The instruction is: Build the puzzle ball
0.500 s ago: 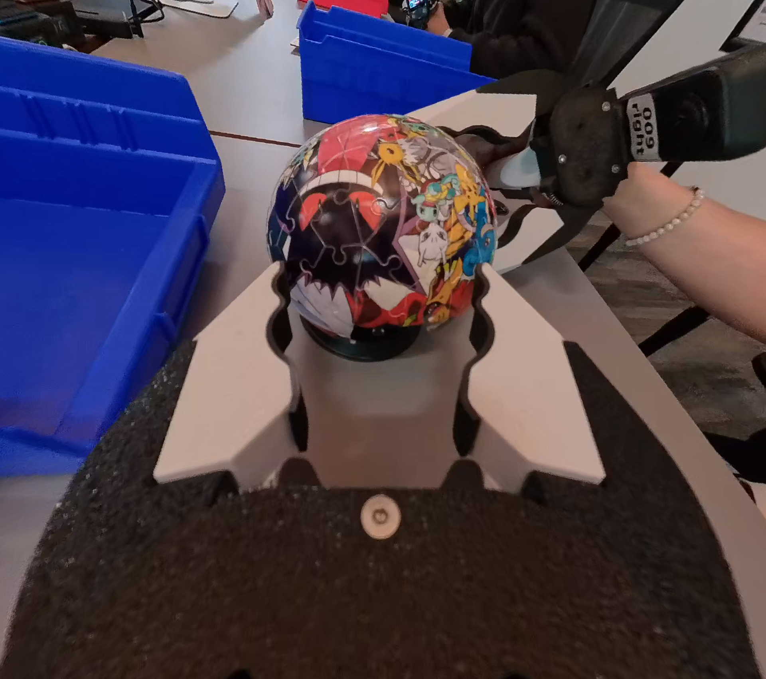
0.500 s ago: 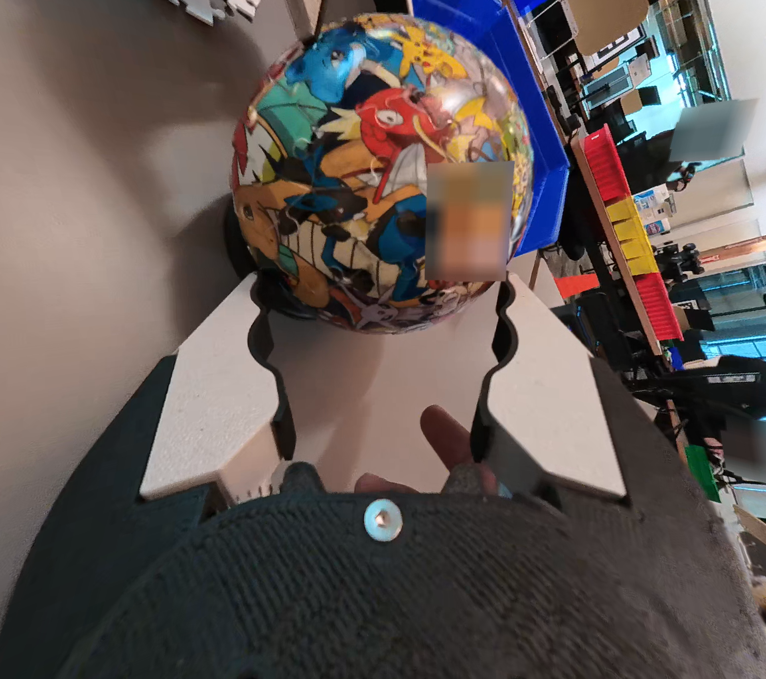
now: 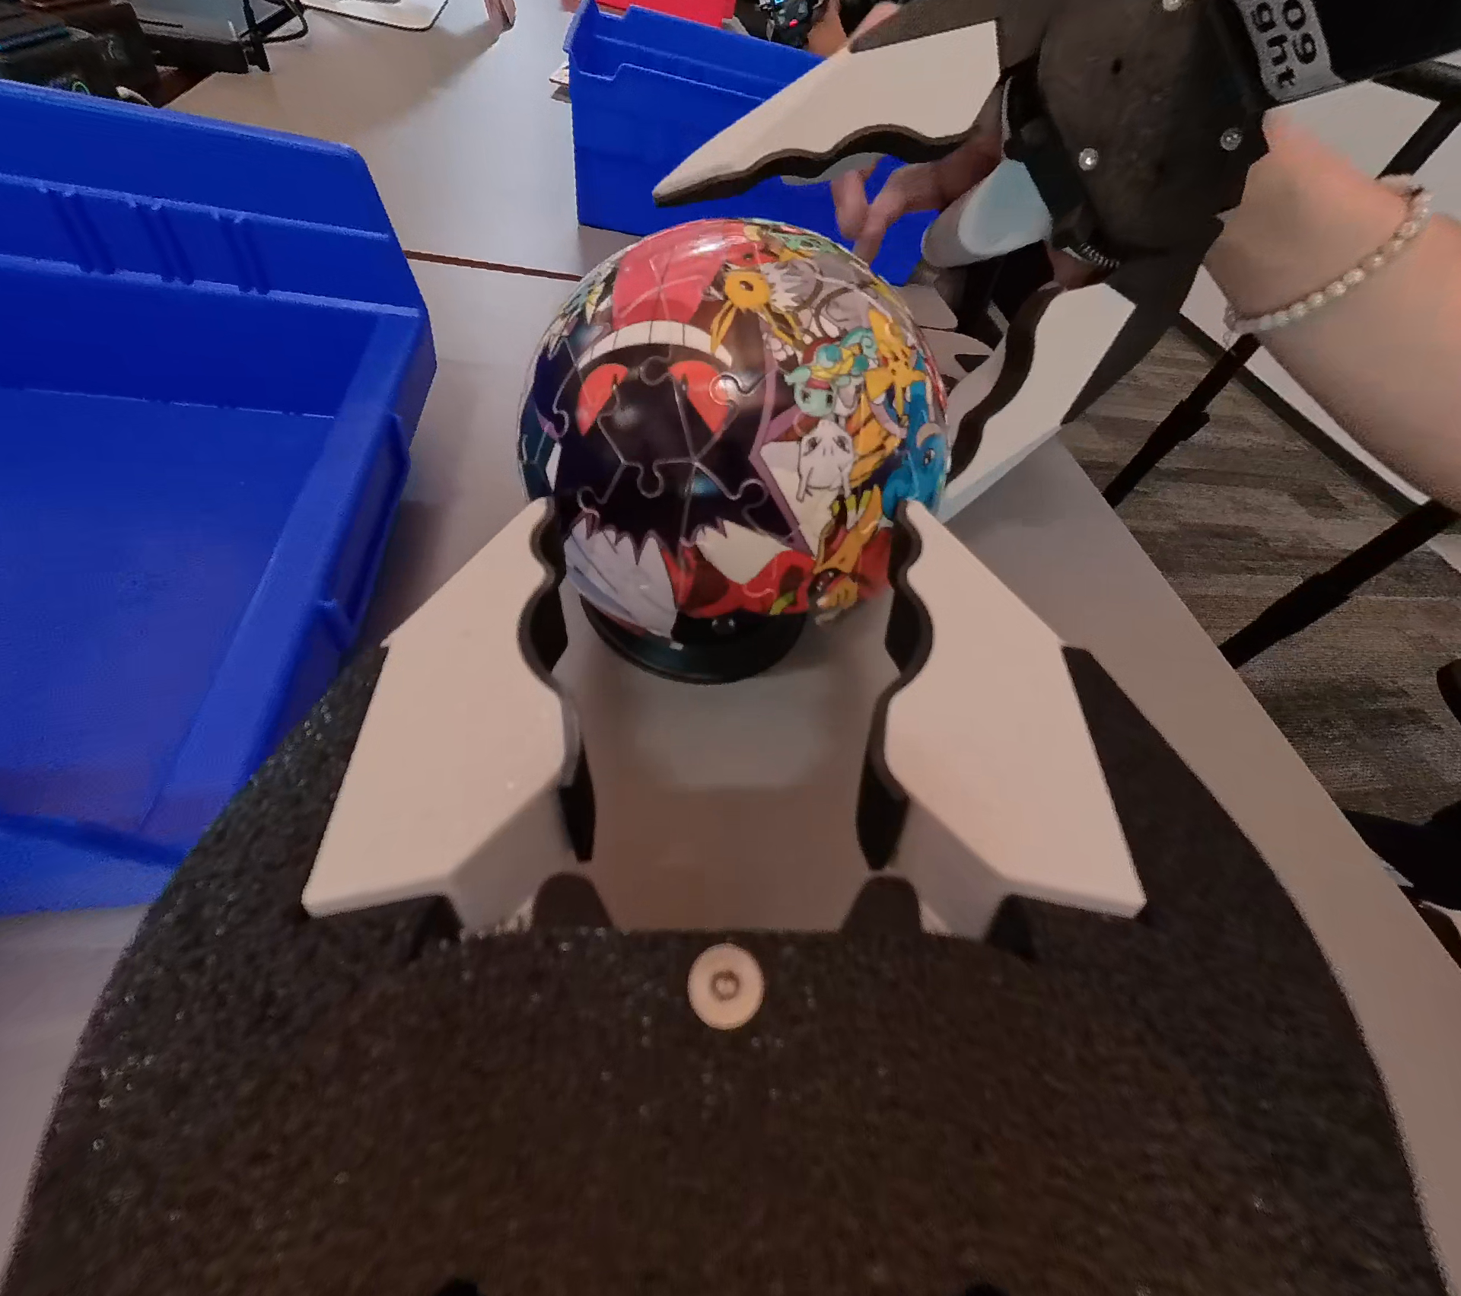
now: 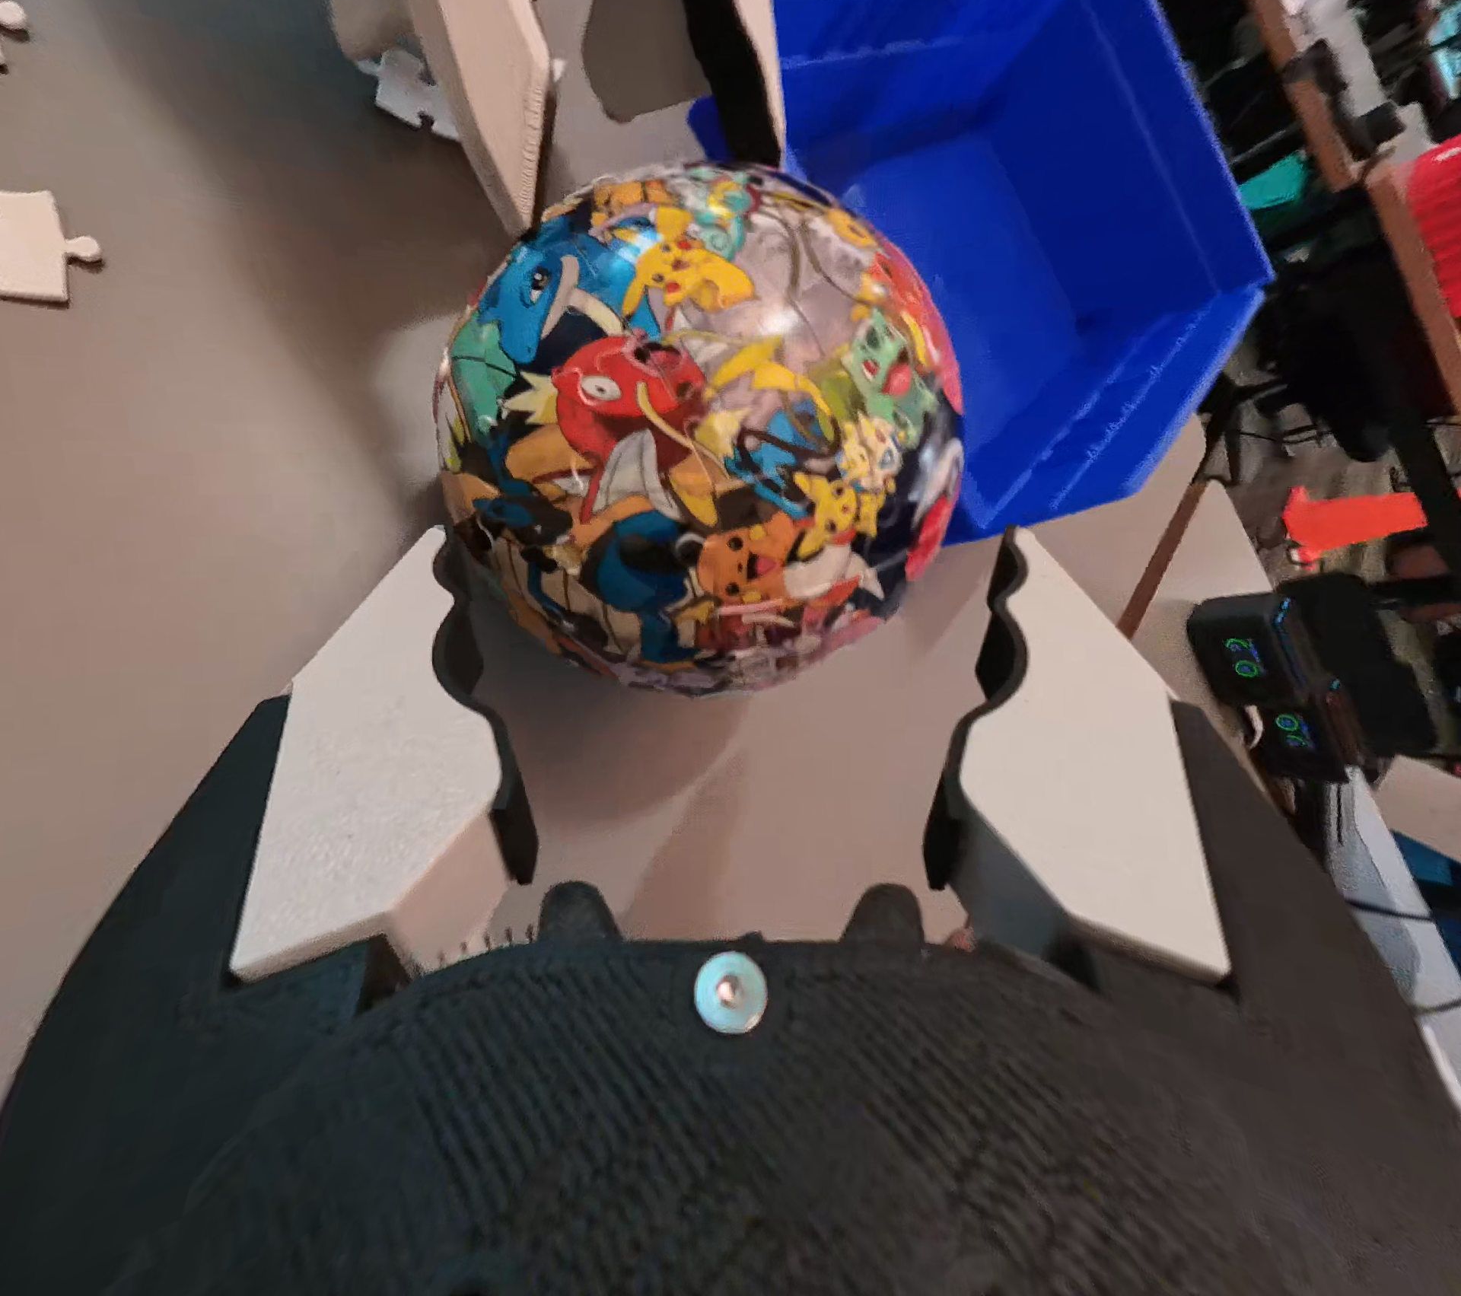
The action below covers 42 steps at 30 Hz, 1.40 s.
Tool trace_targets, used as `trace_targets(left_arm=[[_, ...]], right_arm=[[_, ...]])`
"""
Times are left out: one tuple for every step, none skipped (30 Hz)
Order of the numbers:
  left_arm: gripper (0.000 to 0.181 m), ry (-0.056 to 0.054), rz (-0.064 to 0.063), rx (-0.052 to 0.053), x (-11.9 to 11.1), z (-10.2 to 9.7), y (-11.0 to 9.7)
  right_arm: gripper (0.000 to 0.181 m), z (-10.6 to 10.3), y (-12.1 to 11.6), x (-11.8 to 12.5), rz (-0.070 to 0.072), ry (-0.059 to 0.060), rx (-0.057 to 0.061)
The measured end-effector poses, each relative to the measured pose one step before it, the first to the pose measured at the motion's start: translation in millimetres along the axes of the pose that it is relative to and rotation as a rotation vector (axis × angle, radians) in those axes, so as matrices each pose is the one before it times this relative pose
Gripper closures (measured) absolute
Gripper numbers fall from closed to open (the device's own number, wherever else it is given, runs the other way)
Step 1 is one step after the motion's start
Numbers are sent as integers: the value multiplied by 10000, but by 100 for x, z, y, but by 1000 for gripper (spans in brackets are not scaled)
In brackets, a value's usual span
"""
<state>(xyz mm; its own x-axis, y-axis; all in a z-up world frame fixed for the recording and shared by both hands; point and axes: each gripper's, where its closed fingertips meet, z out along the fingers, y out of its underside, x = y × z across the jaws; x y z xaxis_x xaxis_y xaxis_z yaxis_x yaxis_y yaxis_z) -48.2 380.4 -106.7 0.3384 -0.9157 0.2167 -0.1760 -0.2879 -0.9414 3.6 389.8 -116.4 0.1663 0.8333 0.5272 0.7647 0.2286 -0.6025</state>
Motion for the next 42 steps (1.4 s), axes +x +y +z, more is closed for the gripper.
trace_targets(left_arm=[[101,2,-14,11,-3,0,26],[101,30,-53,16,-5,9,33],[101,64,-77,19,1,13,46],[101,50,-86,42,-50,2,32],[101,51,-102,65,-76,-8,26],[101,77,-102,70,-35,5,36],[101,87,-65,62,-35,22,95],[101,82,-70,53,-37,42,89],[101,70,-63,51,-33,61,94],[101,45,-53,77,-40,94,33],[101,21,-54,74,-60,135,-1],[101,12,-69,54,-77,161,-18],[101,14,-47,35,-91,145,-23],[101,16,23,8,-107,136,1],[101,19,70,-15,-28,146,0],[101,19,53,-46,-1,99,41],[101,12,28,-73,-14,132,114],[101,-13,37,-68,-16,70,100],[101,-11,41,-28,1,-24,33],[101,-1,12,-16,-7,-33,28],[101,1,-15,-51,-11,-81,73],[101,0,-40,-96,-9,7,137],[101,-27,-62,-82,-31,83,134],[102,-33,-25,-26,13,46,55],[101,-29,11,-13,12,100,21],[101,-34,19,-22,-1,4,2],[102,-30,15,-40,-31,-52,14],[102,-36,88,-33,-104,-92,34],[102,-37,186,9,12,-118,-62],[102,-37,239,72,55,-175,-150],[102,-73,230,99,75,-257,-281],[101,-95,198,46,69,-392,-265],[101,-78,198,-8,205,-526,-265],[103,-148,208,-56,188,-647,-181],[105,-233,200,-184,130,-706,71],[108,-162,226,-378,352,-826,443],[110,-32,274,-581,678,-687,998],[112,122,353,-724,1013,-631,1393],[114,290,455,-740,1427,-580,1572],[115,260,476,-625,1536,-488,1421],[119,108,426,-424,1367,-345,1055],[122,3,286,-262,1174,-244,752]], right_arm=[[53,278,-149,-72,-379,-114,-182],[52,251,-125,-68,-380,-110,-215],[53,252,-46,-159,-348,-193,-253],[54,252,-53,-183,-412,-210,-246],[54,261,-3,-58,-440,-119,-241],[51,262,84,52,-371,-66,-268],[50,169,85,57,-282,-80,-231],[49,63,-19,-10,-199,-125,-129],[49,-17,-25,13,-163,-105,-97],[49,-33,-2,18,-204,-59,-97],[49,-48,-4,21,-232,-25,-96],[50,-69,16,45,-270,9,-128],[51,-109,33,69,-322,29,-158],[52,-108,46,49,-331,47,-184],[52,-53,42,39,-275,55,-187],[52,-4,99,-4,-199,45,-192],[52,-10,103,-3,-158,41,-145],[53,-46,87,-13,-233,45,-101],[53,-57,41,-28,-303,52,-84],[53,-47,-49,-24,-283,56,-64],[53,-2,-158,-13,-138,39,-33],[53,61,-267,10,-12,27,52],[52,78,-282,8,13,1,127],[52,81,-194,6,-13,-30,145],[52,74,-77,37,-25,-43,106],[51,84,-53,-8,-3,-83,89],[50,108,-73,4,11,-58,104],[49,114,-86,40,24,-14,95],[49,68,-58,54,51,-11,67],[49,28,-59,29,72,-22,37],[49,-14,-38,-16,49,-42,17],[49,-8,16,-9,7,-18,-20],[49,14,51,7,-6,4,-32],[49,-7,15,-2,4,9,7],[49,-9,2,-10,20,12,27],[49,-20,23,-5,29,9,37],[49,-26,33,-6,42,5,33],[49,-28,37,5,45,12,24],[49,-5,9,6,30,20,20],[49,-12,-7,-10,-8,16,11],[49,8,3,-6,-4,17,-8],[49,25,-1,9,14,20,-15]])
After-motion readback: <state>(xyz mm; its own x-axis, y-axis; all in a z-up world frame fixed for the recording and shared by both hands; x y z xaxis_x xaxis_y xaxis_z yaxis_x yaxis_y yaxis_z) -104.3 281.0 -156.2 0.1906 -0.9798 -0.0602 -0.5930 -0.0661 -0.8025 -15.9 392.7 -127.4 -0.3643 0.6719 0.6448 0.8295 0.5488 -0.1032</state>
